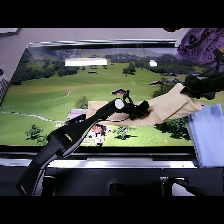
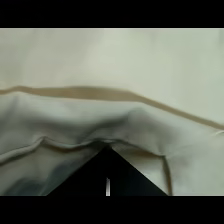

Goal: Fold the clothes and pants, and hang the long-sleeved shirts on hangers.

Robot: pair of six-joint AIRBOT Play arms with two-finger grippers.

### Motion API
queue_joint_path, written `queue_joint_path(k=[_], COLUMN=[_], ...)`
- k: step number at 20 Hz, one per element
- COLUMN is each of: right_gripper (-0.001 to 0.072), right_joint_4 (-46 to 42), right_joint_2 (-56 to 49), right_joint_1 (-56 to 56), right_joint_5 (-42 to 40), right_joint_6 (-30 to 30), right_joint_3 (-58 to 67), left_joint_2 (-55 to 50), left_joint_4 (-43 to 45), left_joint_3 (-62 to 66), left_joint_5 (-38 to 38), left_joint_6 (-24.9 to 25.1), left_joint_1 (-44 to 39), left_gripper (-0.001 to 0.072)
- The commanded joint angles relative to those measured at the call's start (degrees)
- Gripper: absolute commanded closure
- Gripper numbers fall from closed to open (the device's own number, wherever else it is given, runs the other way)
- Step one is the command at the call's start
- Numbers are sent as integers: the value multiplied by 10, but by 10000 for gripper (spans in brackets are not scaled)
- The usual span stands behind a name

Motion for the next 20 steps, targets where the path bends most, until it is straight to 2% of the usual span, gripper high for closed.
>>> queue_joint_path(k=[1, 3, 6, 9, 10, 13, 17, 20], right_gripper=[688, 688, 688, 688, 688, 688, 688, 688], right_joint_4=[7, 35, 45, 38, 34, -2, -18, -5], right_joint_2=[0, 0, 2, 2, 2, -6, -67, -123], right_joint_1=[1, 3, 56, 161, 203, 320, 434, 480], right_joint_5=[-9, -11, -19, -59, -82, -156, -248, -317], right_joint_6=[0, 5, 35, 106, 130, 201, 273, 300], right_joint_3=[1, 1, 1, 0, 0, 0, 0, 1], left_joint_2=[8, 40, 120, 214, 246, 321, 384, 405], left_joint_4=[1, 71, 261, 452, 497, 551, 553, 553], left_joint_3=[9, 9, 9, 9, 9, 9, 9, 9], left_joint_5=[-40, -120, -284, -428, -462, -527, -551, -551], left_joint_6=[-6, -6, -8, 3, 25, 79, 101, 105], left_joint_1=[21, 57, 129, 205, 233, 319, 420, 468], left_gripper=[696, 696, 696, 693, 693, 692, 691, 691])
